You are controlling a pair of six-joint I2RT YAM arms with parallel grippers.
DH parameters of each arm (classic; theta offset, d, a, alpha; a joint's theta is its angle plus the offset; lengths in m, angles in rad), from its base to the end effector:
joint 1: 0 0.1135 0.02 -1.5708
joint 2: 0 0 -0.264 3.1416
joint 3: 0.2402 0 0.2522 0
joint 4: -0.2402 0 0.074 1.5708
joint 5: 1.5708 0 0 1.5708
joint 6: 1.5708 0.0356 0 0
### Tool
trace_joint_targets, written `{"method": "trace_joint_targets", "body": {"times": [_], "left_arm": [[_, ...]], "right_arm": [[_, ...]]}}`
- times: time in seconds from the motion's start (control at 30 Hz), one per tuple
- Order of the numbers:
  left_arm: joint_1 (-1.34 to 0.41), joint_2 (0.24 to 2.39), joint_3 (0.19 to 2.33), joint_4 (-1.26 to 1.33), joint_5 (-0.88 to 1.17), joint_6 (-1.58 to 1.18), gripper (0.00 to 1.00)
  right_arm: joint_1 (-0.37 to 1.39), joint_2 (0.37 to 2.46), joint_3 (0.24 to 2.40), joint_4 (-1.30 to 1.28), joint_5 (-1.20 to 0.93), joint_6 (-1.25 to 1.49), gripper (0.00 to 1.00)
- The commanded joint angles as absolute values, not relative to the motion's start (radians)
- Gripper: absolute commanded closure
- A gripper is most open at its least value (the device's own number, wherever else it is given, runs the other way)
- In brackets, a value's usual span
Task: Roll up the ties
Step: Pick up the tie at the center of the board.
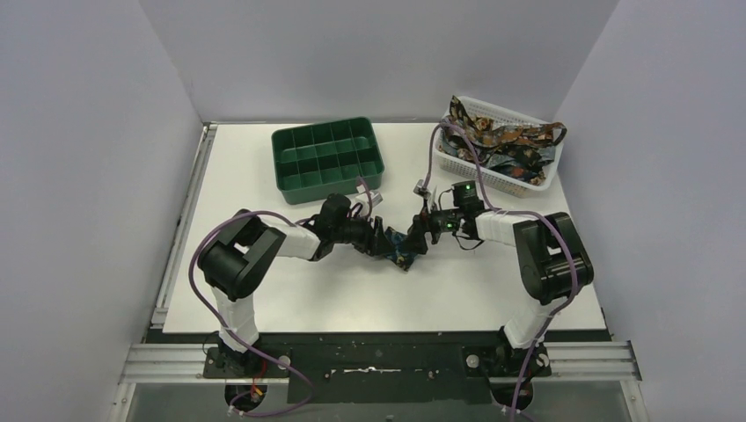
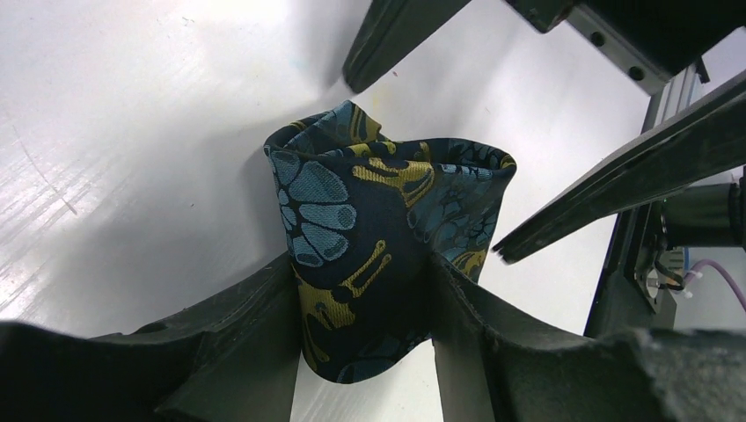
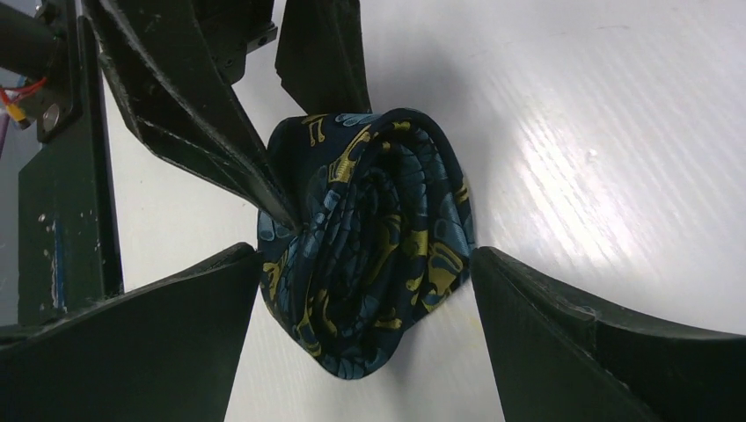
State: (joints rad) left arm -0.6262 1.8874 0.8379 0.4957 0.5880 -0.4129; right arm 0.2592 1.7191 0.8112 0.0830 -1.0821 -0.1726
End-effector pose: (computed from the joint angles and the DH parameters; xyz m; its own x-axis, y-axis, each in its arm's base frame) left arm 0.2836 -0.2295 0.1273 -0.7394 0.1228 -0.6620 0.6258 0.4879 -0.6085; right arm 0.2999 0.1120 0.1518 -0.5793 -0.2370 -0.7799 -0.8110 0.2634 0.5223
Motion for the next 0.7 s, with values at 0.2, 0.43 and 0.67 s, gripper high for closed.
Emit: {"method": "trace_joint_targets", "body": {"times": [0.2, 0.43, 0.67], "left_arm": [[-0.63, 1.853, 0.809, 0.489, 0.585, -0.362, 0.53], [-0.63, 1.842, 0.802, 0.483, 0.559, -0.359, 0.53], [-0.63, 1.837, 0.795, 0.495, 0.546, -0.361, 0.54]], "right_arm": [[0.336, 1.877, 0.974, -0.155, -1.129, -0.334, 0.09], [0.352, 1.887, 0.976, -0.252, -1.197, -0.419, 0.2], [0.366, 1.921, 1.004, -0.292, -1.209, -0.44, 0.32]]}}
